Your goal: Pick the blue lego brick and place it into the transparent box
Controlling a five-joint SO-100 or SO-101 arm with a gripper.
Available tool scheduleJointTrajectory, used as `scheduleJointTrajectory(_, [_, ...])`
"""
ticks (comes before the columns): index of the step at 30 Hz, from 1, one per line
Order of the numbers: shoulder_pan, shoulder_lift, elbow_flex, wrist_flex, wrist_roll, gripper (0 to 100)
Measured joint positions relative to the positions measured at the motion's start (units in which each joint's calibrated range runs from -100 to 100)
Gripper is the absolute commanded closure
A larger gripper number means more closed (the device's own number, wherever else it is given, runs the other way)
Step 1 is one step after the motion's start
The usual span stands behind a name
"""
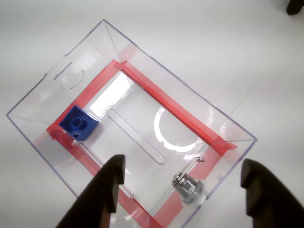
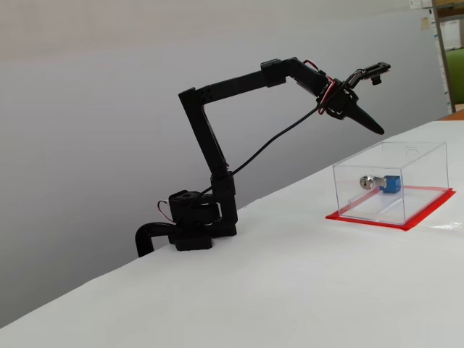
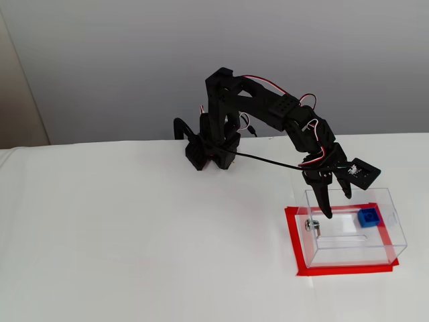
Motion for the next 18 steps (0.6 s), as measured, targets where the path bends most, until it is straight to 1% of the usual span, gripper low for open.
scheduleJointTrajectory(8, [0.00, 0.00, 0.00, 0.00, 0.00, 73])
scheduleJointTrajectory(10, [0.00, 0.00, 0.00, 0.00, 0.00, 77])
scheduleJointTrajectory(12, [0.00, 0.00, 0.00, 0.00, 0.00, 86])
scheduleJointTrajectory(14, [0.00, 0.00, 0.00, 0.00, 0.15, 91])
scheduleJointTrajectory(18, [0.00, 0.00, 0.00, 0.00, 1.27, 95])
